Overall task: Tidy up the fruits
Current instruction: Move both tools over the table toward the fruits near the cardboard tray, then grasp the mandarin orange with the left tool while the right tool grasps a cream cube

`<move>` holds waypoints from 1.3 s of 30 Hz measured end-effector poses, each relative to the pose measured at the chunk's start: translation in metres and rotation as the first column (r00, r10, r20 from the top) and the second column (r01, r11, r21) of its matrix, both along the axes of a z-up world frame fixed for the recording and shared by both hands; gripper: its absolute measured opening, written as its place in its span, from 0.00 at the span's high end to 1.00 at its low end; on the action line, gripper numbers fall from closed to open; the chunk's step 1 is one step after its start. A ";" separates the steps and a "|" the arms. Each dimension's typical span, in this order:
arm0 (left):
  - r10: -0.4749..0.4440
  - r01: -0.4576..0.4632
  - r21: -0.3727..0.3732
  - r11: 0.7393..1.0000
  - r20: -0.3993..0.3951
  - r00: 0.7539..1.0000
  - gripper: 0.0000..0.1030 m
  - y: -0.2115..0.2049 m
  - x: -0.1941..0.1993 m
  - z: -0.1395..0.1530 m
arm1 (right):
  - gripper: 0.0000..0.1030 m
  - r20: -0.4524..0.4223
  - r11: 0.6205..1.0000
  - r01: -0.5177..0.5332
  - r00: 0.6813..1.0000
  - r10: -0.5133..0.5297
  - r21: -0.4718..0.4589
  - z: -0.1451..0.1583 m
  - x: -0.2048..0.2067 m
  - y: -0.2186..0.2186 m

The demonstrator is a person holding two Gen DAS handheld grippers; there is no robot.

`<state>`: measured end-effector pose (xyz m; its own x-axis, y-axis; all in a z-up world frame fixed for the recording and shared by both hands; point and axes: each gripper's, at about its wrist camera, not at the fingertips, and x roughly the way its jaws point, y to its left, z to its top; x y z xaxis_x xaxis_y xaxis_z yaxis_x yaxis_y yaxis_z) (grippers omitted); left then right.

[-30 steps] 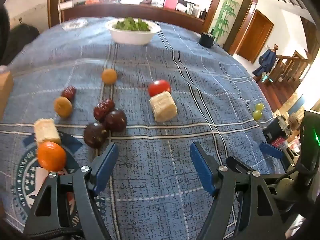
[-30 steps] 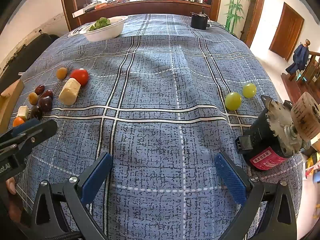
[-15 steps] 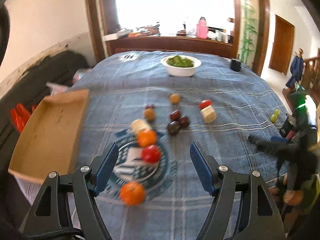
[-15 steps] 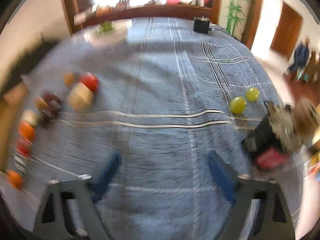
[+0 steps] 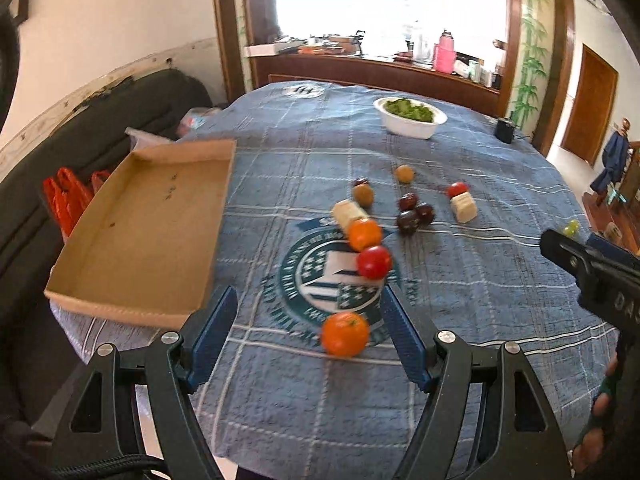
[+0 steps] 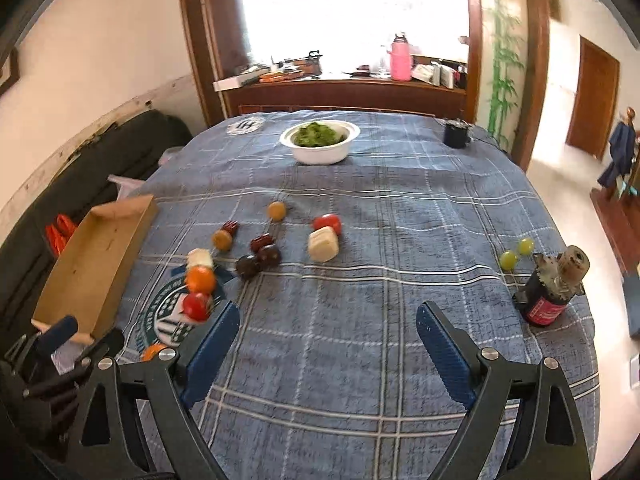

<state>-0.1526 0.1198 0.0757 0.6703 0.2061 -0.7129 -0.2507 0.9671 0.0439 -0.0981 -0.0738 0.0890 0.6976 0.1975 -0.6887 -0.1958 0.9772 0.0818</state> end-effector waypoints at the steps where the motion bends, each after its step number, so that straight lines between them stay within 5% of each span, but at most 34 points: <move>1: 0.006 -0.006 -0.003 1.000 -0.005 1.000 0.28 0.003 -0.001 -0.002 | 0.11 -0.001 1.000 0.005 1.000 -0.005 -0.015 -0.002 -0.003 0.002; 18: -0.004 0.005 0.012 1.000 -0.053 0.999 0.28 0.016 -0.003 -0.015 | 0.11 0.065 0.990 0.067 0.996 -0.059 -0.127 -0.005 -0.020 0.008; 39: -0.054 0.048 -0.049 0.998 -0.142 0.988 0.28 0.027 0.004 -0.036 | 0.12 -0.047 0.999 -0.014 0.999 0.012 -0.051 -0.039 -0.006 0.008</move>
<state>-0.1484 0.1468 0.0400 0.5694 0.1393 -0.8102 -0.1953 0.9803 0.0313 -0.1038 -0.0657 0.0504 0.6621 0.1698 -0.7299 -0.2059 0.9777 0.0406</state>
